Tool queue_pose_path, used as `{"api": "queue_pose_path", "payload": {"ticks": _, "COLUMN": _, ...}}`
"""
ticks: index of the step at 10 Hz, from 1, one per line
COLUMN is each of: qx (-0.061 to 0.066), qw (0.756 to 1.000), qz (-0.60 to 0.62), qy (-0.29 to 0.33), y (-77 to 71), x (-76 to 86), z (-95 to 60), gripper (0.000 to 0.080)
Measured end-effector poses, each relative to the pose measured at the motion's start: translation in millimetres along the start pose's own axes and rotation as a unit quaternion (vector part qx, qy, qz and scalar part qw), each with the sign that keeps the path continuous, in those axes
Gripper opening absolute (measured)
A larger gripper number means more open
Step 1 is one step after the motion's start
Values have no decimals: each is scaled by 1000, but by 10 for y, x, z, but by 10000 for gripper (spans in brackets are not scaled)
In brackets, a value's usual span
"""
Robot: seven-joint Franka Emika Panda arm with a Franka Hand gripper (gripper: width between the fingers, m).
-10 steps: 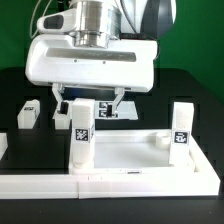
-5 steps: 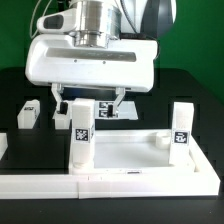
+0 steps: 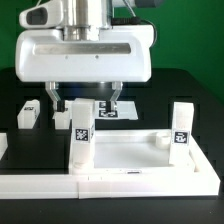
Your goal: Assemble desk
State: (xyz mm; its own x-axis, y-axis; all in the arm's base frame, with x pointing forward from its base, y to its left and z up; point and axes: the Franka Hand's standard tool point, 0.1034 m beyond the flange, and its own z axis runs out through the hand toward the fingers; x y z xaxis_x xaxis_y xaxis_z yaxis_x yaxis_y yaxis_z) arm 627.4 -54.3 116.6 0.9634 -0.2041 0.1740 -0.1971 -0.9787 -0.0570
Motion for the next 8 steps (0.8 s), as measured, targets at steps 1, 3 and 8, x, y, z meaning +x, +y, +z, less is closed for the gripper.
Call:
{"api": "queue_pose_path", "payload": {"ticks": 1, "qx": 2, "qw": 999, "qz": 17, "qy": -45, "y": 10, "x": 27, "z": 40, "gripper": 648}}
{"api": "queue_pose_path", "payload": {"ticks": 3, "qx": 1, "qw": 999, "qz": 28, "qy": -43, "y": -13, "x": 77, "z": 56, "gripper": 648}}
{"api": "queue_pose_path", "payload": {"ticks": 8, "qx": -3, "qw": 989, "qz": 143, "qy": -44, "y": -20, "x": 66, "z": 74, "gripper": 287}}
